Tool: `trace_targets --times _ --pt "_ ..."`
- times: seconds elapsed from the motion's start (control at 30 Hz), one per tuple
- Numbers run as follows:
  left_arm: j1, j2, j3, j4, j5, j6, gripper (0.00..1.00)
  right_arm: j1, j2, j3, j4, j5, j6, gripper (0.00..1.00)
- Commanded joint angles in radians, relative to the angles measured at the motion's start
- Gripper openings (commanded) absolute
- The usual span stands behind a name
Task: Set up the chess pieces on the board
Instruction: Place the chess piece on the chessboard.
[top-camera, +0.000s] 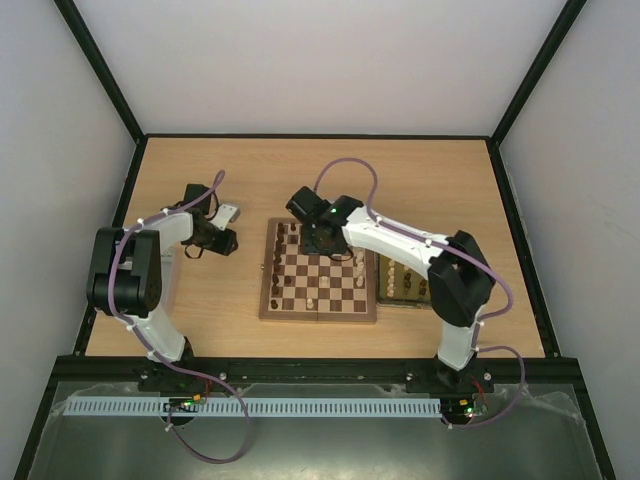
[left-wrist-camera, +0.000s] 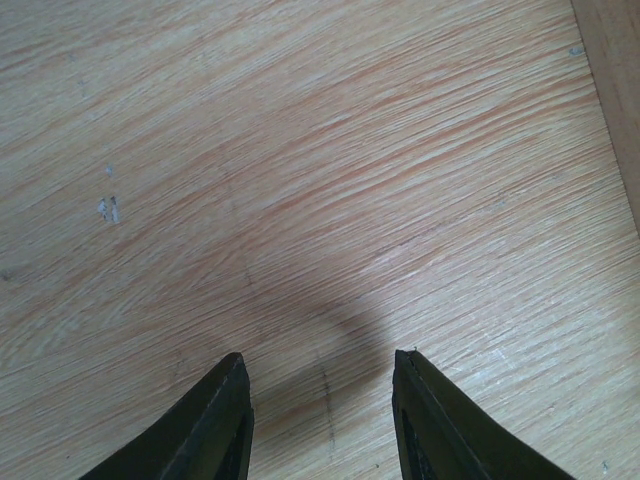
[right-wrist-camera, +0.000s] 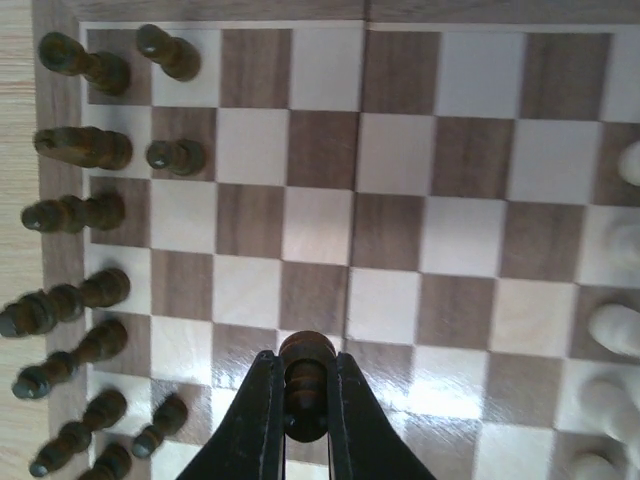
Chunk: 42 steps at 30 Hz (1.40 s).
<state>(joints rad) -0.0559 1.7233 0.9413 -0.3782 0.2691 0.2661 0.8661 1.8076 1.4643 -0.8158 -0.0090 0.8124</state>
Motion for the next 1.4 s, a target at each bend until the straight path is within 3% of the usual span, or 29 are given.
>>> trace_targets --times 0.0,0.4,1.37 --pt "0.0 -0.017 -0.011 -0.039 -0.003 0.009 0.41 0.013 0.083 0.095 -0.01 -0.024 -0.026 0.02" --pt "0.011 -0.016 -0.013 -0.033 0.0 0.007 0.44 0.03 0.227 0.249 -0.016 -0.09 -0.057 0.02" --pt "0.013 -0.013 -0.015 -0.032 0.002 0.009 0.45 0.032 0.345 0.344 -0.045 -0.079 -0.072 0.02"
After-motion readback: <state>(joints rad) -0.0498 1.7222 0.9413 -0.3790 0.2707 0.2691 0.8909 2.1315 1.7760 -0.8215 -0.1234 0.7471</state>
